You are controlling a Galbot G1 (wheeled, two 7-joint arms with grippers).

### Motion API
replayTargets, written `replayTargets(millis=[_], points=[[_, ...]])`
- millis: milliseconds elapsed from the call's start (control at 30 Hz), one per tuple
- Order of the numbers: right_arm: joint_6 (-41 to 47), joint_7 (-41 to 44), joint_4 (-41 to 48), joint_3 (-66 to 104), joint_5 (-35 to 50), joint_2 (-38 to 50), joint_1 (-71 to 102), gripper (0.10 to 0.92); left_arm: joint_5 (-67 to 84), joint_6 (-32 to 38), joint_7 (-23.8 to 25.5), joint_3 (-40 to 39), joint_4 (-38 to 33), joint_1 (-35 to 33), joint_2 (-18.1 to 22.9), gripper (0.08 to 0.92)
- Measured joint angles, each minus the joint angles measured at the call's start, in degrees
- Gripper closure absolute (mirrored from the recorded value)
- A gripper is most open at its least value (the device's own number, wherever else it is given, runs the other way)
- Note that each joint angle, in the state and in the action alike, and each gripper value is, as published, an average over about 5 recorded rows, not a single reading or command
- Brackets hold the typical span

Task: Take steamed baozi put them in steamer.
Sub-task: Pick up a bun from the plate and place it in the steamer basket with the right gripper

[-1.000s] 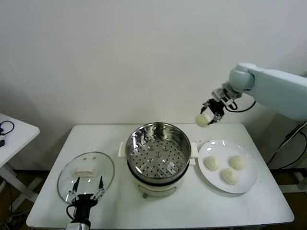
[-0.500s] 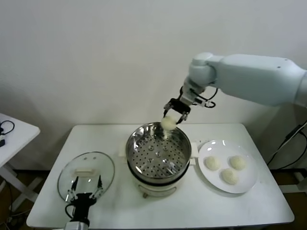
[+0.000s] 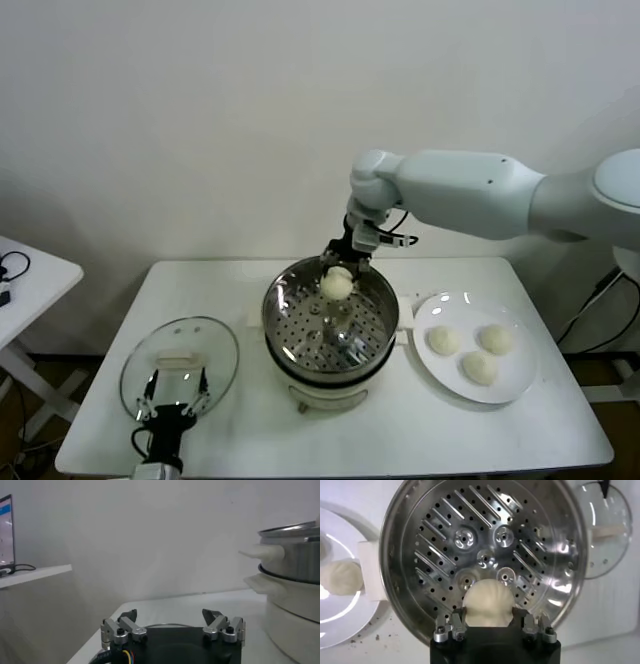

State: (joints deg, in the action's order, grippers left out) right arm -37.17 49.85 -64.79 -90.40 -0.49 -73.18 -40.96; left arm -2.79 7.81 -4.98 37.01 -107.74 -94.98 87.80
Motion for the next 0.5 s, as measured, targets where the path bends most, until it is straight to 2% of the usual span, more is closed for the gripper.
replayTargets(millis=[333,500], points=[[-2.28,-1.3,4.33,0.78,-3.91,-2.7,3.36,0.367,-0.02,0.72,-0.09,0.31,0.77,0.38,-0.09,0.177],[-3.06,-2.12,5.93,1.15,-4.72,-3.57,4.47,0.274,-0.02,1.0,-0.13,0.66,0.81,0.35,-0.17,0.177]])
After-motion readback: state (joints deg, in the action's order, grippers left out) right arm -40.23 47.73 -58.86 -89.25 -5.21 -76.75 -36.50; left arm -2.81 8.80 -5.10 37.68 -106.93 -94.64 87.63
